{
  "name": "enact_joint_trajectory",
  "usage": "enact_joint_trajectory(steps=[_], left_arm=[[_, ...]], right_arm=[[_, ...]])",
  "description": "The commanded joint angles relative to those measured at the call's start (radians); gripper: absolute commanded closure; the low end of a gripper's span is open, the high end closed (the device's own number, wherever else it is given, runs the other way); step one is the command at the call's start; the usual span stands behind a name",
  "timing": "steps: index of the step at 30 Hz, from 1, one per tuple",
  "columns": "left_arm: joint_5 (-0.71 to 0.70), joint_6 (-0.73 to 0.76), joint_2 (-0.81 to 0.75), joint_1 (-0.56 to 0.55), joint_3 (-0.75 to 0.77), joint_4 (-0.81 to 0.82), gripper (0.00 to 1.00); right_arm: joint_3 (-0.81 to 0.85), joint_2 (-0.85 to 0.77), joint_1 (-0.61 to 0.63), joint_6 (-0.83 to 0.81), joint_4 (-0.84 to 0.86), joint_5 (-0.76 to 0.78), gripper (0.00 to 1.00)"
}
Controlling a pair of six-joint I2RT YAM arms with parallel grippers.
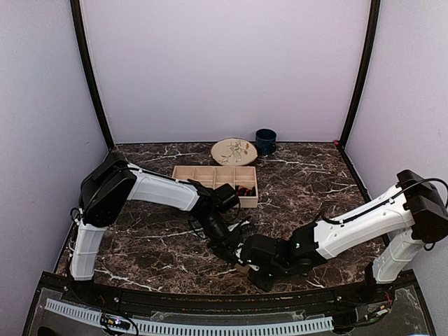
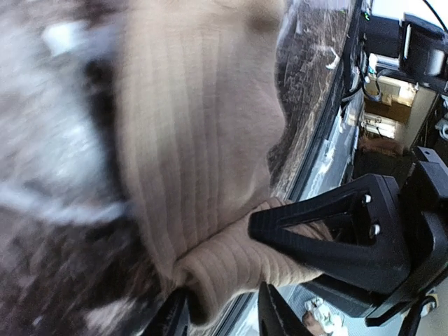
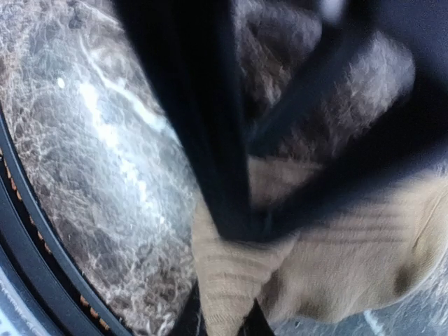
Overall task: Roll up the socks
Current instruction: Roll the sock at the center of the board.
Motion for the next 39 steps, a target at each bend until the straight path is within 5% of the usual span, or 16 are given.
enact_joint_trajectory(steps=[1,39], left_arm=[[-0.184,-0.055,-0.032,0.037,-0.086,0.031,0.62],[-0.169,-0.008,-0.266,0.048,-0.337,0.412,0.6]], right_arm=[[-0.033,-0.01,-0.026,0.05,0.046,-0.104,0.95],[-0.236,-0.045,-0.361,0.204,0.336,-0.736,0.95]])
